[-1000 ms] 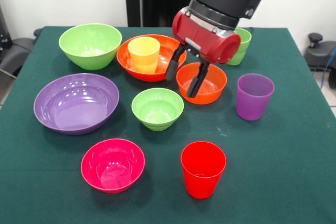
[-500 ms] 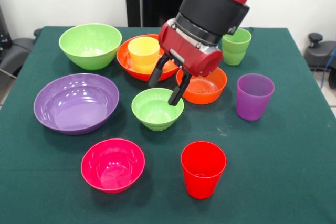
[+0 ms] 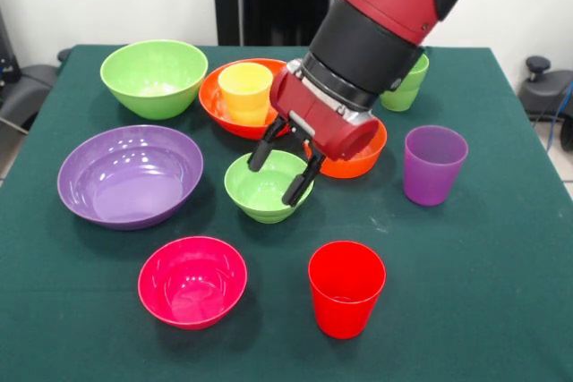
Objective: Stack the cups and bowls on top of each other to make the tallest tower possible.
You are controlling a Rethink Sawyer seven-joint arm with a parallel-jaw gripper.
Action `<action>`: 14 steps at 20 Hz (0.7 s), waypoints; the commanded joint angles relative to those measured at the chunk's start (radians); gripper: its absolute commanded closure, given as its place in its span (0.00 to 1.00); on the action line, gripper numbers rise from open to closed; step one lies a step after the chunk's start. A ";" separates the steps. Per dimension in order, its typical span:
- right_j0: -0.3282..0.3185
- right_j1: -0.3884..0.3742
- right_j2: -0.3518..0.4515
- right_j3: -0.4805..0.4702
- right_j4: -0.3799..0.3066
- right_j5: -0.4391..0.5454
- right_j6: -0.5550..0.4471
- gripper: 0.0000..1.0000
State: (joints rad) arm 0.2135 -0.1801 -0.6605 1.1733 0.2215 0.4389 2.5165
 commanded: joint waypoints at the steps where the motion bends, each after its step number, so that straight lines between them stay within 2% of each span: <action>1: 0.021 0.077 0.024 -0.080 0.051 0.037 0.192 0.00; 14: 0.027 0.065 0.031 -0.022 0.076 0.001 0.160 0.00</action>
State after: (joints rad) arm 0.2223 -0.1257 -0.7036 1.1450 0.2756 0.4389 2.5165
